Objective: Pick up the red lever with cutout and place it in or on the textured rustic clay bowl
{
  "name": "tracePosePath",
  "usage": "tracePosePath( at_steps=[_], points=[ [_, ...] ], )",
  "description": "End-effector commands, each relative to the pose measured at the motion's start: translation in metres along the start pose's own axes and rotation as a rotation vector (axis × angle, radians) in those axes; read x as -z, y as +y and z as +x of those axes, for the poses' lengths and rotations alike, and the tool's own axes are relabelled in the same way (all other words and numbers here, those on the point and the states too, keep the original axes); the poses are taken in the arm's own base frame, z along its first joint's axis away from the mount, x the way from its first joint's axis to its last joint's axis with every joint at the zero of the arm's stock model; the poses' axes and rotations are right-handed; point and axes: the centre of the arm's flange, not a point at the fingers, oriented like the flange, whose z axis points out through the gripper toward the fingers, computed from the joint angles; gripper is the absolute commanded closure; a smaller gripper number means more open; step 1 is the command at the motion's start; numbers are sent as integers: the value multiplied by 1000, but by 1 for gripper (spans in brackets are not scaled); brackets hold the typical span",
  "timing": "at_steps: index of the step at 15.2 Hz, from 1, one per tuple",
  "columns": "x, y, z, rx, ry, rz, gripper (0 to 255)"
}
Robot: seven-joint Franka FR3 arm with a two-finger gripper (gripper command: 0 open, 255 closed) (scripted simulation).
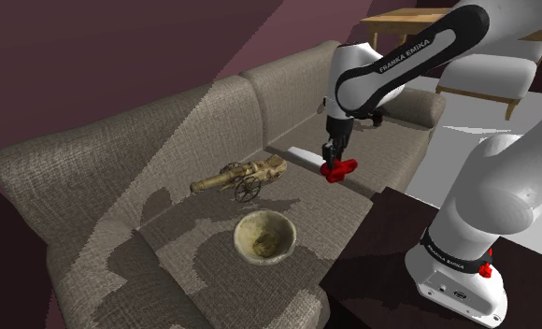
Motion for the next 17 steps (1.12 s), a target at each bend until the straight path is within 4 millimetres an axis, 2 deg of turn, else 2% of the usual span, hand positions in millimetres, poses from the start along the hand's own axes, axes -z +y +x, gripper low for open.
tracePosePath(
  at_steps=[1,9,17],
  points=[
    [11,-1,0,0,-1,0,255],
    [49,-2,-1,0,-1,0,255],
    [53,-105,25,0,-1,0,255]
  ],
)
